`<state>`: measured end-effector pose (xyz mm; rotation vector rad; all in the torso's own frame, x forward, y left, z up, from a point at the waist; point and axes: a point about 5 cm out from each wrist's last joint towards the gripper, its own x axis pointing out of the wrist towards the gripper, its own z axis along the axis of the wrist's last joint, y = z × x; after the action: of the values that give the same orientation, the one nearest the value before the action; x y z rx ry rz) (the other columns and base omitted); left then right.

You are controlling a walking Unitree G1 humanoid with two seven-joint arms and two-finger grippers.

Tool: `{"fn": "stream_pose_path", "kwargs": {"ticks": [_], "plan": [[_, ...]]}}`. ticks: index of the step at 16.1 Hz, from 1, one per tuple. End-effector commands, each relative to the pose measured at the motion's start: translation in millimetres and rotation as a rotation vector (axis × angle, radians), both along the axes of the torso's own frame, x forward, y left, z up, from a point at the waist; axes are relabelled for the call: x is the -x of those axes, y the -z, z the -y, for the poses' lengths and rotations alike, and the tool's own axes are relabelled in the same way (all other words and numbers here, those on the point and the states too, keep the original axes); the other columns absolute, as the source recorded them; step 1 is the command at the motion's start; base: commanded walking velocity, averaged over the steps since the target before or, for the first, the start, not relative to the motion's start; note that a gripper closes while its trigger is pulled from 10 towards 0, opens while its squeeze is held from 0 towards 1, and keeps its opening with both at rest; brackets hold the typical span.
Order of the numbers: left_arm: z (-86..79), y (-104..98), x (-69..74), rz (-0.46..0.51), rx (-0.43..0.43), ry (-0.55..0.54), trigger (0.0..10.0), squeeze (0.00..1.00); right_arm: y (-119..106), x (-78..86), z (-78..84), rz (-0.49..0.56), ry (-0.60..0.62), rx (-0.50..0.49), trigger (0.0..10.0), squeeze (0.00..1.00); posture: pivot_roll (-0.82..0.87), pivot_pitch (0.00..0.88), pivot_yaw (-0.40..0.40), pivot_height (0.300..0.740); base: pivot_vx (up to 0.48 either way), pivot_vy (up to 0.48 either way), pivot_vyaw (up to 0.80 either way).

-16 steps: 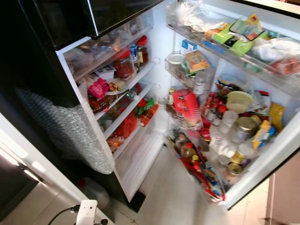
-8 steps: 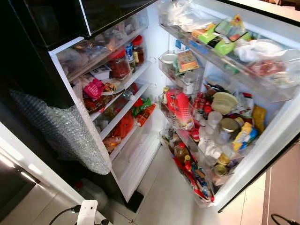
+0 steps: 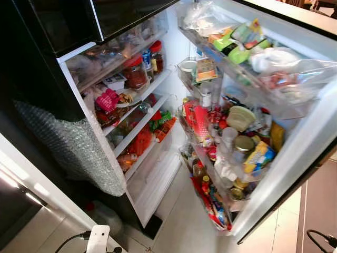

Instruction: Restocking fridge

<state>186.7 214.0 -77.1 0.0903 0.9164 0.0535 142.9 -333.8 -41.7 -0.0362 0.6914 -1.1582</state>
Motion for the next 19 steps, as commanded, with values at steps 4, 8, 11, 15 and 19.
{"fn": "stream_pose_path", "kwargs": {"ticks": [4,8,11,15,19], "plan": [[-2.8,2.5,5.4,-0.029,-0.017,0.014,10.0,0.0,3.2,7.4,2.0,0.028,0.04,-0.051,10.0,0.0,-0.02,0.007,0.053,0.74,0.0,0.0,0.0],[-0.2,2.3,4.1,-0.025,-0.014,0.018,10.0,0.0,2.8,-1.1,2.3,0.089,-0.041,-0.131,10.0,0.0,-0.02,0.016,0.048,0.74,0.0,0.0,0.0],[0.7,2.1,3.4,-0.023,-0.015,0.023,10.0,0.0,-1.5,-12.6,2.2,0.059,-0.161,-0.11,10.0,0.0,-0.02,0.018,0.047,0.74,0.0,0.0,0.0],[0.5,2.2,3.5,-0.024,-0.015,0.023,10.0,0.0,-8.6,-30.5,0.7,0.143,-0.232,-0.149,10.0,0.0,-0.01,0.025,0.049,0.74,0.0,0.0,0.0],[-0.5,2.1,3.8,-0.025,-0.017,0.021,10.0,0.0,-13.2,-57.3,-15.5,0.171,-0.46,-0.216,10.0,0.0,-0.01,0.028,0.05,0.74,0.0,0.0,0.0]]}}
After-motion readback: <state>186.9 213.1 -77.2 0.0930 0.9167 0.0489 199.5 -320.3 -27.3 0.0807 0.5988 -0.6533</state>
